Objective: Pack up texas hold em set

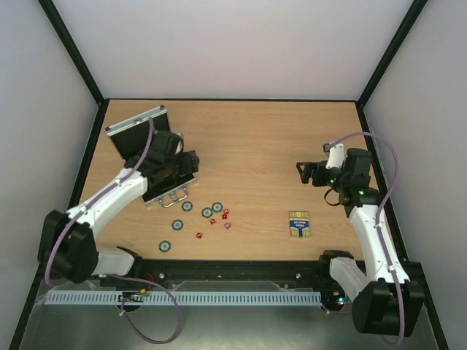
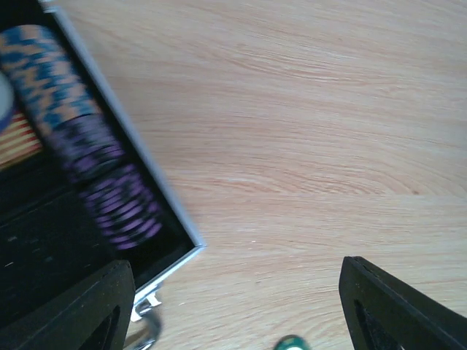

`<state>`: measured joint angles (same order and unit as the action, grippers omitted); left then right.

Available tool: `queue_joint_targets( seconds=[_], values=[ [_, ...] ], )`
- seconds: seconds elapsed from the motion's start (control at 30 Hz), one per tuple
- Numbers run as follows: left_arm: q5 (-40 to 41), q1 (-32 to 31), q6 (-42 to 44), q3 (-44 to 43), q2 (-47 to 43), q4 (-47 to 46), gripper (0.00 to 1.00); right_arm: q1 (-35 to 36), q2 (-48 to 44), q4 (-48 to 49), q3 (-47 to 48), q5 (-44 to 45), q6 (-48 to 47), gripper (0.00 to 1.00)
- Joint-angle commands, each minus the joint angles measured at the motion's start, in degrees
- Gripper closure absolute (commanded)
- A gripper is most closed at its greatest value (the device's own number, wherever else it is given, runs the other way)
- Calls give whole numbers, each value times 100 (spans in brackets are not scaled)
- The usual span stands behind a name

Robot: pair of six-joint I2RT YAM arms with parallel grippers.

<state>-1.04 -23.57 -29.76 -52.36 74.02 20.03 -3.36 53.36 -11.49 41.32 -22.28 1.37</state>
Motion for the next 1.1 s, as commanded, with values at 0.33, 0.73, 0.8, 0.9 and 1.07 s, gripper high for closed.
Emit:
queue_joint_targets(
  seconds=[0.33, 0.73, 0.8, 0.9, 1.07],
  values=[
    [982, -696, -789, -1787, 1879, 1684, 14, -48, -13, -209, -178, -463, -555, 1],
    [2119, 141, -1441, -998, 743, 2013, 18, -51, 192, -292, -145, -628, -637, 1],
    [2002, 581, -1475, -604, 316, 1884, 22, -52, 192, -309, -127, -660, -638, 1],
    [1725, 1331, -1383, -86, -129, 1710, 36, -52, 184, -327, -116, -688, -638, 1],
    [1233, 1949, -1178, 320, -88, 1624, 45, -51, 168, -352, -107, -727, -646, 1]
  ],
)
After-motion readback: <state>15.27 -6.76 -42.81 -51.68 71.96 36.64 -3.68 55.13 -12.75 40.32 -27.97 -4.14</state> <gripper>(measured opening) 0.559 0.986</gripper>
